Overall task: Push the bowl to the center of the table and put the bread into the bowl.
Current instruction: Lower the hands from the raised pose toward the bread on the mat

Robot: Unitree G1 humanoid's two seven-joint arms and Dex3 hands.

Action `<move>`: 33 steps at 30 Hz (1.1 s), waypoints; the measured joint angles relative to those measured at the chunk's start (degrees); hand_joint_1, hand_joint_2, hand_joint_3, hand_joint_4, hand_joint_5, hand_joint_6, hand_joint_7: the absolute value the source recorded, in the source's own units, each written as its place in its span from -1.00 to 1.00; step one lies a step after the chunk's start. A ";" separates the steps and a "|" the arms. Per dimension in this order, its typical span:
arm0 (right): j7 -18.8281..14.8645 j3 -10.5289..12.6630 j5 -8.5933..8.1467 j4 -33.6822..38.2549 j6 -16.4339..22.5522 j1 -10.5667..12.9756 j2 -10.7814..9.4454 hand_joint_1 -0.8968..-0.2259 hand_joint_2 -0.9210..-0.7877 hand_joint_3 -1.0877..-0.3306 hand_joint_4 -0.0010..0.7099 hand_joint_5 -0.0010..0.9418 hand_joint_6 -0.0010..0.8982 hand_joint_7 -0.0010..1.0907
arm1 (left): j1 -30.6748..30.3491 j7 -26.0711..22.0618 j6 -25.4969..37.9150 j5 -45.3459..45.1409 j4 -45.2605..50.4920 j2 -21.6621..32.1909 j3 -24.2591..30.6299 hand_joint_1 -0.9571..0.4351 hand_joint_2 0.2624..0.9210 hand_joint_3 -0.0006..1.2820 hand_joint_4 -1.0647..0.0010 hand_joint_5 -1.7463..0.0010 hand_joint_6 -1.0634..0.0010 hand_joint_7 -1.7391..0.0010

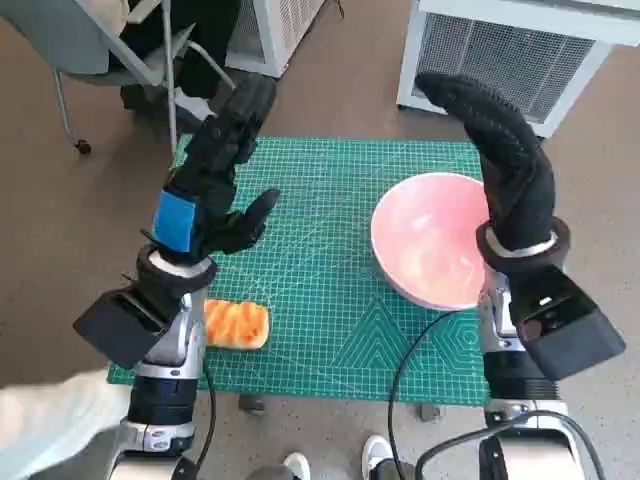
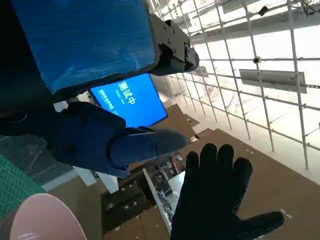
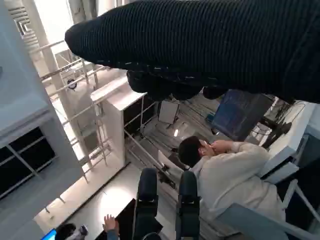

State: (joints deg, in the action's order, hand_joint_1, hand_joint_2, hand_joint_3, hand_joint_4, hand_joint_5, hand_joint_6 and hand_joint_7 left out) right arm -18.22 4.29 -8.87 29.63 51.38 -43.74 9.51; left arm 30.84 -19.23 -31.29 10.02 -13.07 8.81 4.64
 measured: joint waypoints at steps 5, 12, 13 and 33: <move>0.00 0.01 0.00 0.09 0.01 0.00 -0.02 -0.05 -1.00 -0.35 -0.32 -0.90 -1.00 0.19 | 0.00 -0.36 0.11 0.24 -0.01 0.00 0.00 -0.42 1.00 -0.37 0.47 1.00 0.31 0.96; 0.00 0.02 0.02 0.15 0.07 0.00 -0.06 -0.06 -1.00 -0.35 -0.32 -0.90 -1.00 0.19 | 0.02 -0.91 0.26 1.03 -0.03 0.02 0.02 -0.42 1.00 -0.38 0.47 1.00 0.31 0.96; 0.00 0.02 0.02 0.17 0.09 0.00 -0.07 -0.06 -1.00 -0.35 -0.32 -0.90 -1.00 0.19 | 0.04 -0.91 0.26 1.05 -0.04 0.02 0.03 -0.42 1.00 -0.38 0.47 1.00 0.31 0.96; -0.01 0.71 -0.18 0.69 0.16 0.67 0.26 0.03 -1.00 -0.50 -0.37 -0.91 -1.00 0.16 | 0.36 -0.90 0.16 1.03 -0.83 0.14 0.08 -0.40 1.00 -0.38 0.47 1.00 0.30 0.97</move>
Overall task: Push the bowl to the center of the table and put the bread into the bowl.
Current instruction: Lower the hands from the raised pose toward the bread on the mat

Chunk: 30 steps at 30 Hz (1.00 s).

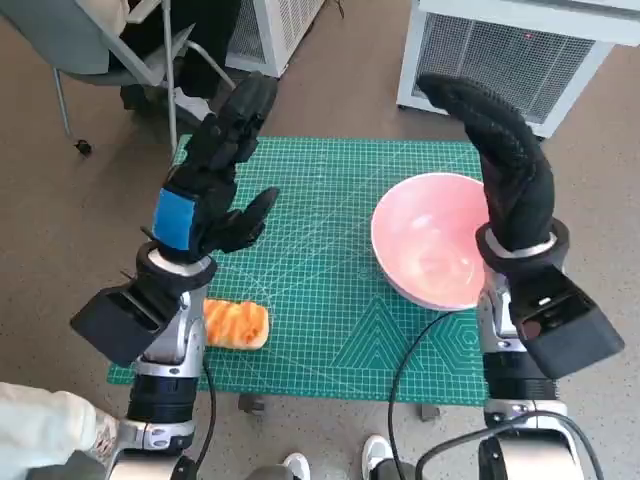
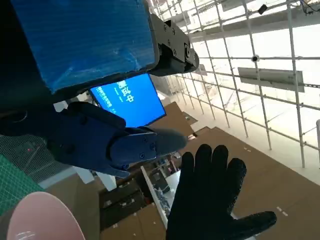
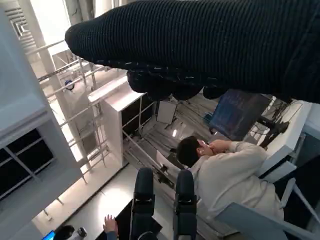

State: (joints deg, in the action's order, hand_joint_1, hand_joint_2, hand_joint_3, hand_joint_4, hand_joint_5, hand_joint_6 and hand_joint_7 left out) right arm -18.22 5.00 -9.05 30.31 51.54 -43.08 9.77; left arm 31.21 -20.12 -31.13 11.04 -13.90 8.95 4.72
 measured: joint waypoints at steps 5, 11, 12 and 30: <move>0.00 1.22 -0.25 -0.14 -0.11 1.10 1.16 0.07 -1.00 -0.62 -0.42 -0.91 -1.00 0.10 | 0.00 -0.02 -0.03 0.01 -0.39 0.06 0.04 -0.39 1.00 -0.38 0.47 1.00 0.30 0.97; 0.19 3.80 -0.47 1.35 -0.16 2.94 2.83 0.12 -1.00 -0.63 -0.45 -0.90 -1.00 0.06 | 0.00 -0.28 -0.10 0.15 -0.49 0.18 0.23 -0.39 1.00 -0.38 0.48 1.00 0.31 0.97; 0.43 4.43 -0.48 1.99 -0.15 3.19 3.20 0.13 -1.00 -0.62 -0.45 -0.89 -1.00 0.05 | 0.00 -0.38 -0.12 0.18 -0.58 0.19 0.26 -0.39 1.00 -0.38 0.48 1.00 0.31 0.97; 13.18 12.35 2.89 20.43 -0.09 5.16 8.06 0.21 -1.00 -0.62 -0.46 -0.88 -1.00 -0.09 | 0.00 -1.13 -0.21 0.64 -1.67 0.18 0.90 -0.38 1.00 -0.39 0.48 1.00 0.30 0.97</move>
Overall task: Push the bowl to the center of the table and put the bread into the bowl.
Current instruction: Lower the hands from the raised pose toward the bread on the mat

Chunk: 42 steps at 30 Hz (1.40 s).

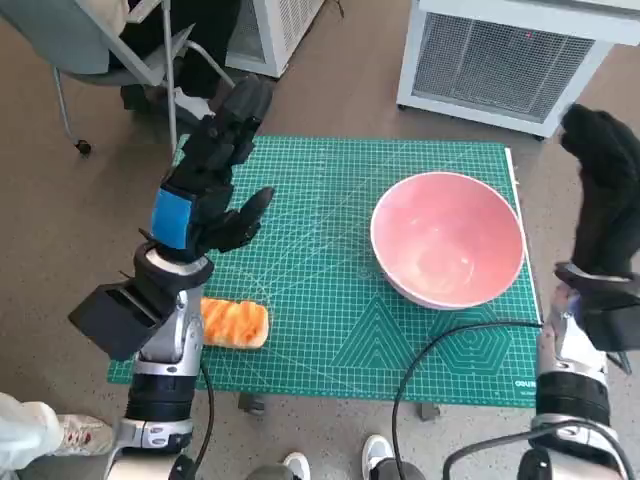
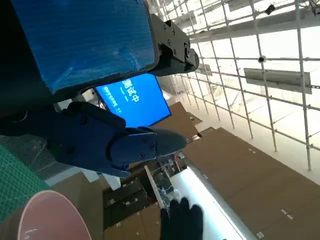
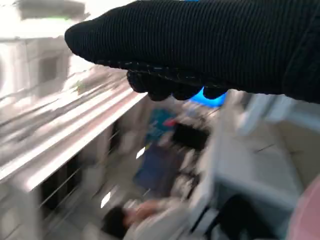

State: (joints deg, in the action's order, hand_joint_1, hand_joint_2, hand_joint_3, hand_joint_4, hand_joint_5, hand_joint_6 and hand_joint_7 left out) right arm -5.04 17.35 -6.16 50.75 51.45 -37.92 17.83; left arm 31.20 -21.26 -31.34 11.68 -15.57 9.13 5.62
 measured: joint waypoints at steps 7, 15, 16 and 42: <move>6.22 -0.47 3.04 5.36 -1.85 0.25 -0.15 0.34 -1.00 -0.70 -0.46 -0.89 -1.00 -0.13 | -0.01 -0.03 0.00 0.02 -0.02 -0.05 0.08 -0.37 1.00 -0.39 0.49 1.00 0.30 0.98; 7.69 -1.25 3.68 11.29 -5.29 0.09 -1.22 0.34 -1.00 -0.69 -0.43 -0.88 -1.00 -0.07 | -0.05 -0.01 0.04 0.42 0.25 0.10 0.73 -0.38 1.00 -0.39 0.49 1.00 0.30 0.98; 7.68 -1.32 3.67 12.24 -5.79 -0.02 -1.38 0.32 -1.00 -0.66 -0.42 -0.87 -1.00 -0.04 | -0.07 0.00 0.04 0.42 0.32 0.12 0.81 -0.38 1.00 -0.39 0.49 1.00 0.30 0.98; -0.40 1.41 -0.69 23.47 -21.07 -5.35 -6.76 0.17 -1.00 -0.44 -0.41 -0.99 -0.82 -0.36 | -2.80 1.64 2.45 0.26 4.49 1.25 1.86 -0.41 1.00 -0.40 0.50 1.00 0.28 0.97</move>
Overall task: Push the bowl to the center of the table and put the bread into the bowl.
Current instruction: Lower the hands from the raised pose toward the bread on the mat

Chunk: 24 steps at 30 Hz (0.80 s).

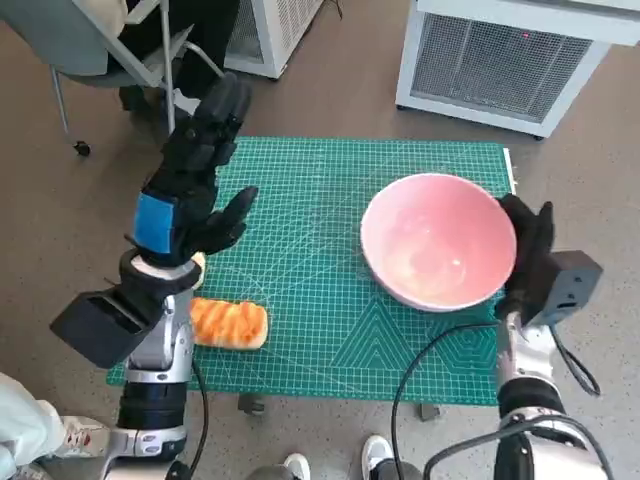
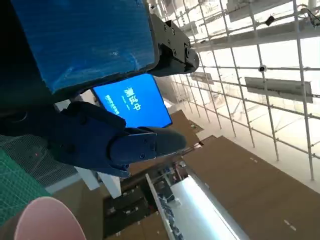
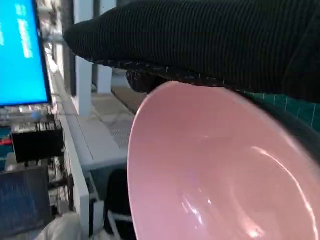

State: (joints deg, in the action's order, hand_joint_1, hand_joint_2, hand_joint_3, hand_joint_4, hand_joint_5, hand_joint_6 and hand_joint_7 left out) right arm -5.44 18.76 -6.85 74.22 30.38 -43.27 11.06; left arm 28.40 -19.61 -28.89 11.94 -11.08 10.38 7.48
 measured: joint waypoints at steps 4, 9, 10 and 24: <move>-0.54 0.09 -0.06 0.08 -0.69 -0.90 -0.95 0.18 -1.00 -0.45 -0.43 -1.00 -0.82 -0.37 | -0.61 0.70 0.39 -0.44 0.97 0.20 0.01 -0.41 1.00 -0.40 0.50 1.00 0.28 0.97; -1.67 0.68 -0.30 0.08 -0.98 -2.41 -2.15 0.17 -1.00 -0.41 -0.40 -0.98 -0.78 -0.37 | -0.91 1.74 0.65 -0.90 1.73 0.42 0.08 -0.42 1.00 -0.40 0.51 1.00 0.28 0.97; -1.86 0.84 -0.44 0.08 -0.98 -2.73 -2.45 0.17 -1.00 -0.40 -0.40 -0.98 -0.77 -0.36 | -0.98 1.97 0.67 -0.96 1.84 0.46 0.09 -0.42 1.00 -0.40 0.51 1.00 0.28 0.97; -1.30 -0.17 0.48 0.46 -2.45 -6.46 -5.15 0.24 -1.00 -0.42 -0.43 -0.99 -0.70 -0.56 | -2.35 3.13 1.08 -2.01 3.21 0.74 0.13 -0.42 1.00 -0.40 0.51 1.00 0.26 0.97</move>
State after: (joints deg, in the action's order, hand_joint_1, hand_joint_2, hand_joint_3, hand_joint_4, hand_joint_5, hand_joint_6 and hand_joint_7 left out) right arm -6.74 18.59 -6.37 74.68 27.93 -49.73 5.91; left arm 26.05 -16.49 -27.81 9.93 -7.87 11.12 7.61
